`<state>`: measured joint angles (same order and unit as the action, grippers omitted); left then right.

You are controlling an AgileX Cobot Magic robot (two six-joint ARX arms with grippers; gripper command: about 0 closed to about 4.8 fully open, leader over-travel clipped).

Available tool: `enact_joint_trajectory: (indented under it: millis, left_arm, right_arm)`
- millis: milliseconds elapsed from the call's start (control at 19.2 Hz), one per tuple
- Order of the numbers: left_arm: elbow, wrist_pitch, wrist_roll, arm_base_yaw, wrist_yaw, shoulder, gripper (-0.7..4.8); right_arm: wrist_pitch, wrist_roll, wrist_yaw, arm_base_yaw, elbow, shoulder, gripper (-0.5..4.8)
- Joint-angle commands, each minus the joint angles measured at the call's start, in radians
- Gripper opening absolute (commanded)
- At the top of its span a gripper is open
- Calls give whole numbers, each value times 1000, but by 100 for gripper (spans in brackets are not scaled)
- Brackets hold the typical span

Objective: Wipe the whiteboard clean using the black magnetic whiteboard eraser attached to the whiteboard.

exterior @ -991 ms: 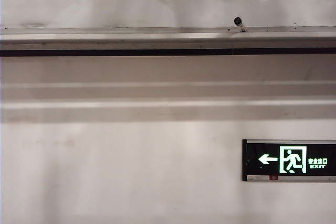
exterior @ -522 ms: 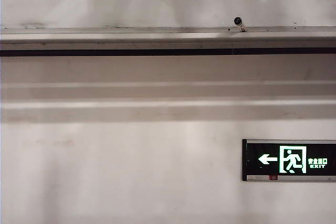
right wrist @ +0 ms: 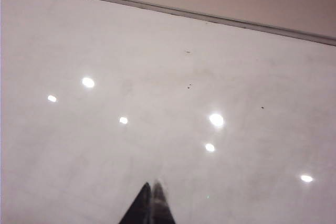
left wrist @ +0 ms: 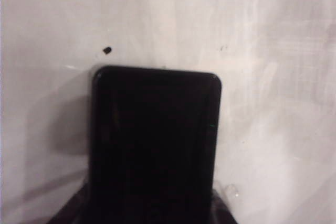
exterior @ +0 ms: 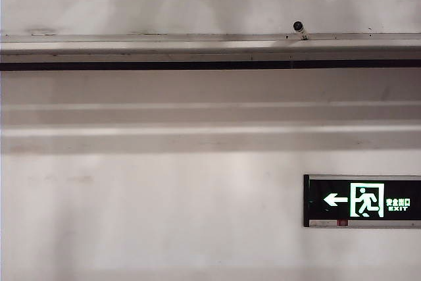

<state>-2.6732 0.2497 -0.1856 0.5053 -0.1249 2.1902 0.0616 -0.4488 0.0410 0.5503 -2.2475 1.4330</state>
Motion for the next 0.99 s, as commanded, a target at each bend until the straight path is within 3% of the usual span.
enact_joint_trajectory:
  millis: [52,522,678,887,991]
  left_arm:
    - [-5,-77,4,2,-18,-8,146]
    - [-5,-88,48,2,-40,11,146]
    - [-5,-103,95,2,-88,11,146]
    - [-5,-140,119,1,-6,11,146]
    - [-5,-146,114,1,34,11,181]
  right_arm:
    - [-3,8,1,2,-2,-7,-1]
    - [-5,8,1,2,-2,-6,-1]
    - [-5,7,1,2,-2,-6,-1]
    - [-6,8,1,2,-2,-7,-1]
    - [-9,8,1,2,-2,-7,-1]
